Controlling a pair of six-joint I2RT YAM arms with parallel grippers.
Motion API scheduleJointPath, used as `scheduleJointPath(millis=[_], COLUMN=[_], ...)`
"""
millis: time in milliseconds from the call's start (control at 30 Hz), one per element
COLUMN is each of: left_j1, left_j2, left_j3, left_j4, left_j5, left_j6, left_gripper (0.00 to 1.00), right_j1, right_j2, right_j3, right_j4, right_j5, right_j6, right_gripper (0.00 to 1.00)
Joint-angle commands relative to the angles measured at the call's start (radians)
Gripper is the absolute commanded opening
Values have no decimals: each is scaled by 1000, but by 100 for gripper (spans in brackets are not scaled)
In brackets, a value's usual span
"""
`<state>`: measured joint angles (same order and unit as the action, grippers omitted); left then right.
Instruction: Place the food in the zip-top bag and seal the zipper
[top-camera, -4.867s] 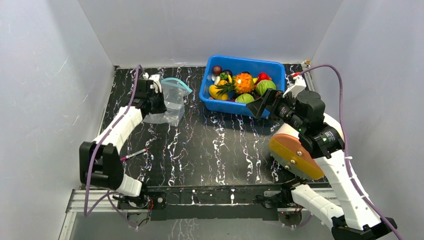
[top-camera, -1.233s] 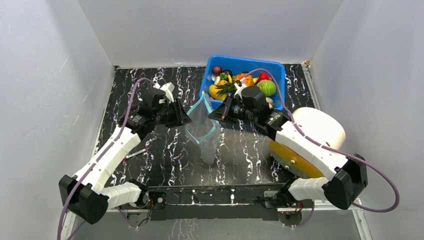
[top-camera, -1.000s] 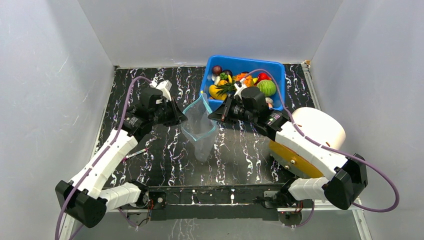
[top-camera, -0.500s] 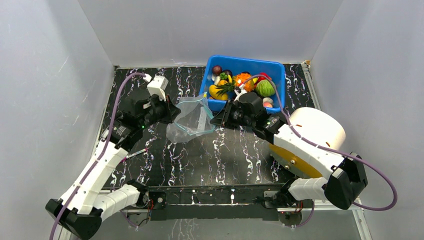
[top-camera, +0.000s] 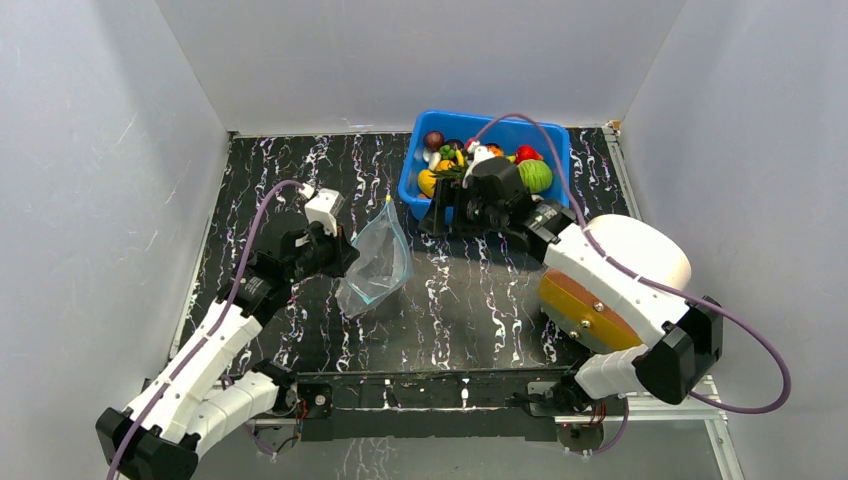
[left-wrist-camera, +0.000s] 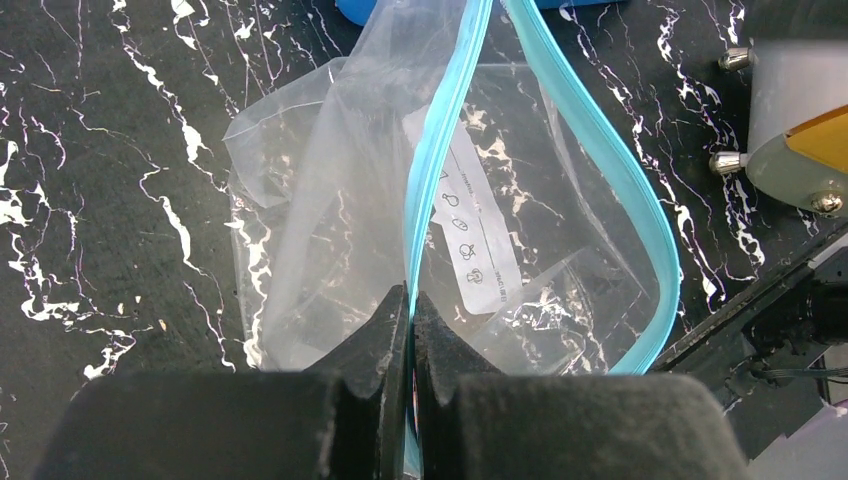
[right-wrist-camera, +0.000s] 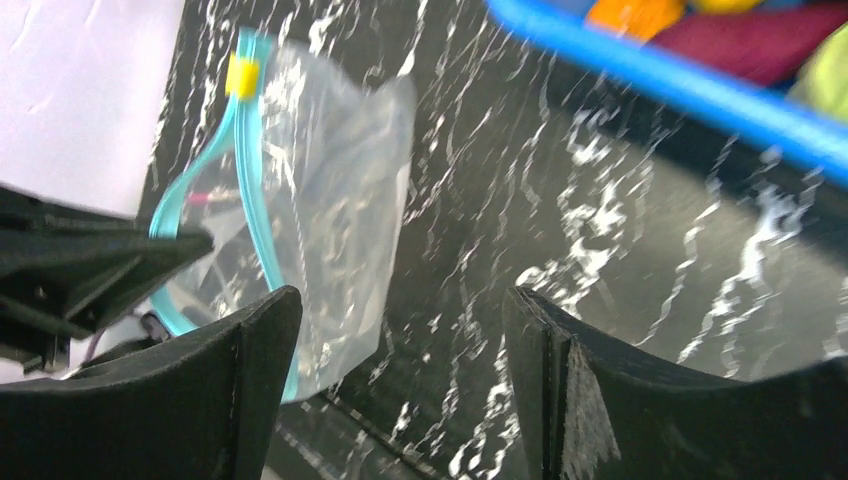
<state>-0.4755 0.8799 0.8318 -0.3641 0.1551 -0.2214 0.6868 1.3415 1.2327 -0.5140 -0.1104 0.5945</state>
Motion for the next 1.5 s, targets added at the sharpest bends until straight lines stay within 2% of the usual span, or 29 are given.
scheduleJointPath(millis=[0,133,267,400,533,600,667,733,933,1100,1467], left_j1=[-5,-5,-5,-5,-6,-6,-6,-6,-6,-5,-6], left_j2=[-67,-152,-200,-222,-212,-210,-216,-222,-224,-245,-297], left_j3=[-54,-120,-163,-172,-130,-93,-62,-36,0,-34,-111], left_j4=[55,100,130,146,108,78,58,41,-12,-2,26], left_j5=[24,36,53,52,16,-24,-52,-71,-119,-80,-72], left_j6=[30,34,12,9,99,156,211,264,351,319,233], left_gripper=[0,0,0,0,0,0,0,0,0,0,0], right_j1=[-59,-107,-152,-229,-277,-294,-305,-309,-305,-292,-242], right_j2=[43,74,97,147,214,254,295,330,435,507,686], right_j3=[166,231,235,227,224,255,296,328,399,461,611], right_j4=[-102,-112,-64,-40,-18,-39,-62,-66,-64,-170,-259], right_j5=[115,146,278,301,300,331,360,360,309,321,321], right_j6=[-168,-211,-211,-25,203,314,386,438,584,779,948], right_gripper=[75,78,77,77,77,80,88,90,77,75,70])
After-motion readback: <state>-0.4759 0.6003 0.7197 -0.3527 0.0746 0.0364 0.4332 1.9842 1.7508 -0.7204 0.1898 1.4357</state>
